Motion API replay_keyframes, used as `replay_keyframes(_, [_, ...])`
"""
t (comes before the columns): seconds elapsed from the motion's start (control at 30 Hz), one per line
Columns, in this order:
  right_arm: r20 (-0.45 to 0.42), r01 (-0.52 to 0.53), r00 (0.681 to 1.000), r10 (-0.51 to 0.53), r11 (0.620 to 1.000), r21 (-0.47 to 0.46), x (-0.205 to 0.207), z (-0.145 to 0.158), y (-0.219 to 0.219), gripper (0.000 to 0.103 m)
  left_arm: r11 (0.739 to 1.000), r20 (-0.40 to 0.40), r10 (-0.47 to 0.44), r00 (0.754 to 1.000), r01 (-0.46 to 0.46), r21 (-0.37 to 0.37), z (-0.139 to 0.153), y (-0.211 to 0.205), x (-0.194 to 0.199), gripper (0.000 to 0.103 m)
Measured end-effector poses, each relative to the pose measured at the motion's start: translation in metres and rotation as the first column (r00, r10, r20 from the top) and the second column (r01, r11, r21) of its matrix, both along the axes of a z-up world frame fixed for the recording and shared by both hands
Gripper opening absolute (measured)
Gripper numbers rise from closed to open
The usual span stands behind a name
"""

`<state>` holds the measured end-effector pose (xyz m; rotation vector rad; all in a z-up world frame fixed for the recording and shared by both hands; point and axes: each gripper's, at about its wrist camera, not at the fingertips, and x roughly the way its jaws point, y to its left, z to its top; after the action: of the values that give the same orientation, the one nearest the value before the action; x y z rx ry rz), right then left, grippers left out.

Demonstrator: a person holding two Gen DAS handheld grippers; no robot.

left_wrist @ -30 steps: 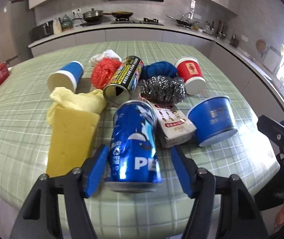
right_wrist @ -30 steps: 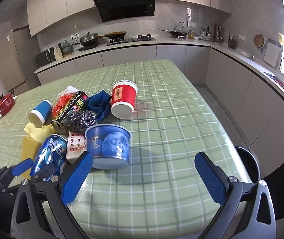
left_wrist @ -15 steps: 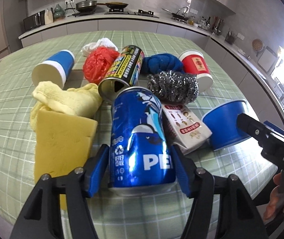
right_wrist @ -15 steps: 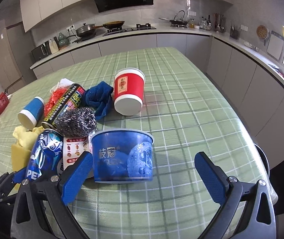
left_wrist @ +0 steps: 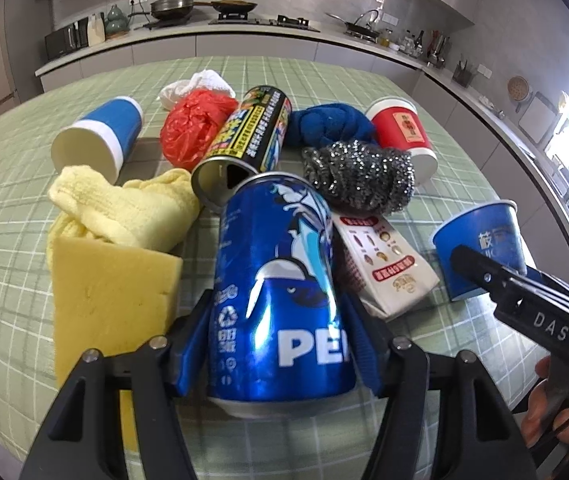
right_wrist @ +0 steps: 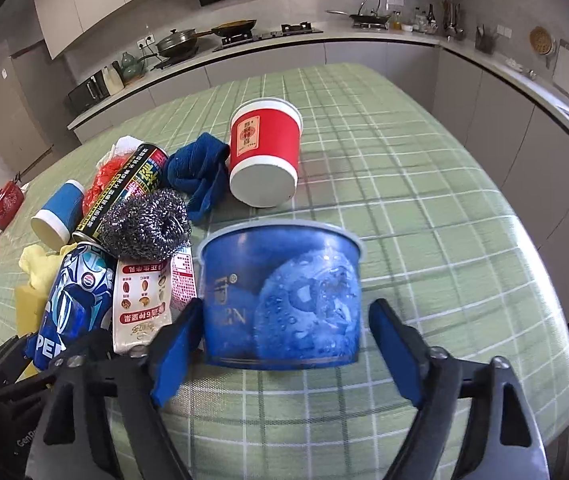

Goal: Collect trash
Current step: 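Grasp the blue Pepsi can with the left tool while the right tool grasps the blue paper bowl, then carry the can and bowl over the black bucket and open both tools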

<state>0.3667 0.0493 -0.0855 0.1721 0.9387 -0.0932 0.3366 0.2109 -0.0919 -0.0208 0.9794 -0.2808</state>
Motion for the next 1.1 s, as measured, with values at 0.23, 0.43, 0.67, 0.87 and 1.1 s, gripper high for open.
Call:
replay_keyframes(0.23, [0.018,-0.02,1.0,0.02,1.0,0.001,-0.001,0.0,-0.002,0.077,1.0,0.04,0.012,0.999,-0.011,-0.023,0.002,0.002,0.001,0.061])
replay_keyframes(0.43, [0.031,-0.021,0.999,0.021,1.0,-0.001,-0.006,0.005,-0.005,0.077,0.999,0.094,0.03,0.995,-0.028,-0.025,0.011,0.005,-0.006,0.06])
replay_keyframes(0.67, [0.081,-0.017,0.997,0.017,1.0,-0.007,-0.023,0.025,-0.009,0.077,0.999,0.178,0.035,0.983,-0.027,-0.047,0.038,0.004,-0.024,0.059])
replay_keyframes(0.87, [0.129,0.034,0.991,-0.032,0.999,-0.012,-0.049,0.049,-0.027,0.077,0.996,0.219,-0.05,0.975,0.066,-0.066,0.053,-0.024,-0.034,0.059])
replay_keyframes(1.1, [0.146,0.155,0.978,-0.151,0.988,-0.018,-0.085,0.064,-0.073,0.077,0.977,0.229,-0.16,0.96,0.187,-0.106,0.058,-0.072,-0.038,0.059])
